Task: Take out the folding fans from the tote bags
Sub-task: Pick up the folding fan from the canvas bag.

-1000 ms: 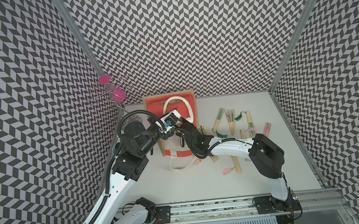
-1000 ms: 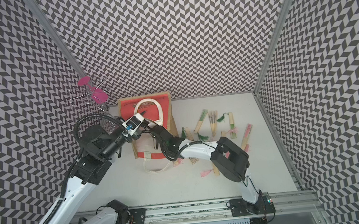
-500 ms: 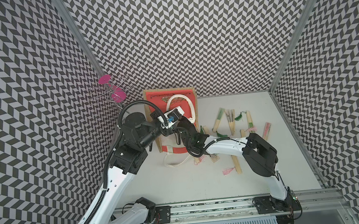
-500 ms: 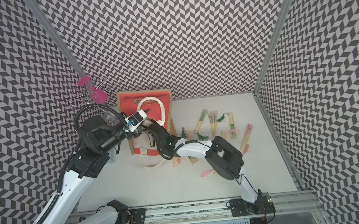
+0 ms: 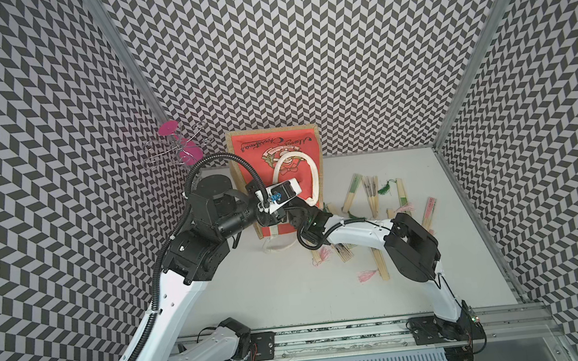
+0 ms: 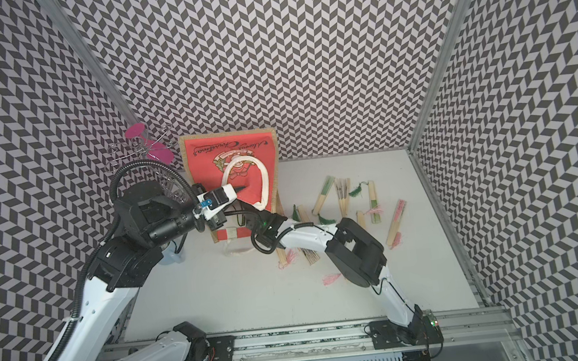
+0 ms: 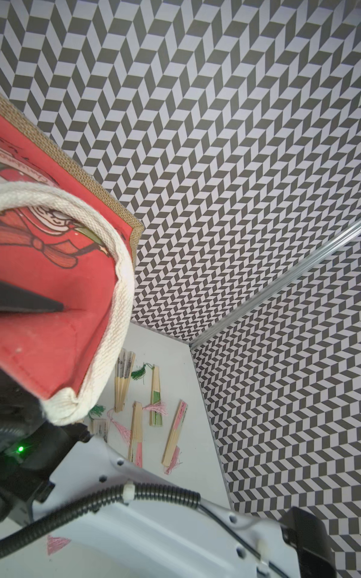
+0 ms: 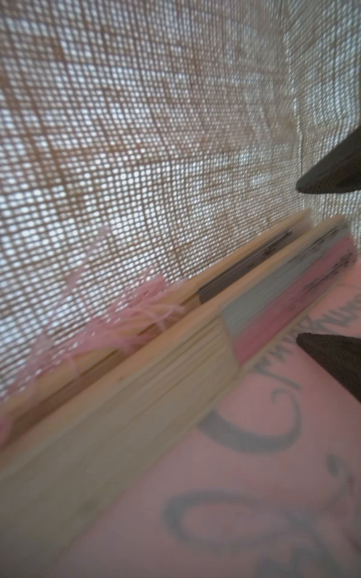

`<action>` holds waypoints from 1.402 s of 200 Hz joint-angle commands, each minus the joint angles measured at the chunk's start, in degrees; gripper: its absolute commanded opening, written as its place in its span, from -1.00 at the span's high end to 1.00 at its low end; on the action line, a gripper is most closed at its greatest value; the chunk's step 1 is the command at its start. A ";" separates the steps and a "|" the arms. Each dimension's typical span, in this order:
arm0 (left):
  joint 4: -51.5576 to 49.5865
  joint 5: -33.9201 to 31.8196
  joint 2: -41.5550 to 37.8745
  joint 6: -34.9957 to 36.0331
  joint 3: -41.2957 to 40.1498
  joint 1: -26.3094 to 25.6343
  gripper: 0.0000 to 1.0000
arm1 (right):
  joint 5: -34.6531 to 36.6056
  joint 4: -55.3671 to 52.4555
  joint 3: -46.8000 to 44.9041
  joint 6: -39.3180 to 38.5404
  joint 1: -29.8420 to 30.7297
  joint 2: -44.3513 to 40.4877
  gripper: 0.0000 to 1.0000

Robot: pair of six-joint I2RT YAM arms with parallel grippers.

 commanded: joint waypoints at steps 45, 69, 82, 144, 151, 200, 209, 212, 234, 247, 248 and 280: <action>-9.94 7.16 1.45 4.59 1.60 -4.06 1.00 | 4.32 31.62 -3.50 -17.21 -0.31 3.80 -0.48; -8.98 3.51 1.08 3.99 0.88 -5.20 1.00 | 4.01 26.28 -2.18 -14.97 -0.93 4.18 -0.47; -9.20 3.78 0.61 4.18 0.33 -5.35 1.00 | 3.83 26.00 -2.18 -14.93 -1.10 4.35 -0.46; -5.62 14.18 -9.78 11.62 -5.88 -5.80 1.00 | 1.24 12.38 -5.85 -5.12 -0.82 0.66 0.02; -4.62 13.52 -10.60 10.82 -6.47 -5.80 1.00 | 1.50 12.51 -6.13 -5.03 -0.75 0.30 0.03; 4.32 -1.18 -5.80 -2.61 -4.57 -5.80 1.00 | 3.26 14.89 -9.22 -2.05 1.21 -3.82 0.11; 6.59 -5.87 -4.93 -5.10 -4.61 -5.80 1.00 | 3.39 10.42 -9.57 3.01 1.52 -5.32 0.09; 7.35 -7.17 -4.74 -5.76 -4.73 -5.80 1.00 | 3.30 7.75 -9.62 5.18 1.58 -5.92 0.09; 11.51 -13.08 -4.50 -8.89 -5.21 -5.72 1.00 | 0.23 -3.87 -11.45 19.41 1.53 -10.67 0.10; 11.82 -14.39 -4.28 -9.41 -4.56 -5.63 1.00 | -2.17 -7.98 -12.22 24.29 1.43 -12.96 0.07; 11.81 -14.33 -4.25 -9.40 -4.52 -5.63 1.00 | -2.46 -8.49 -12.18 24.69 1.39 -13.14 0.07; 9.39 -8.48 -3.80 -7.80 -3.43 -5.57 1.00 | -14.94 -24.86 -8.39 33.77 0.03 -15.77 -0.09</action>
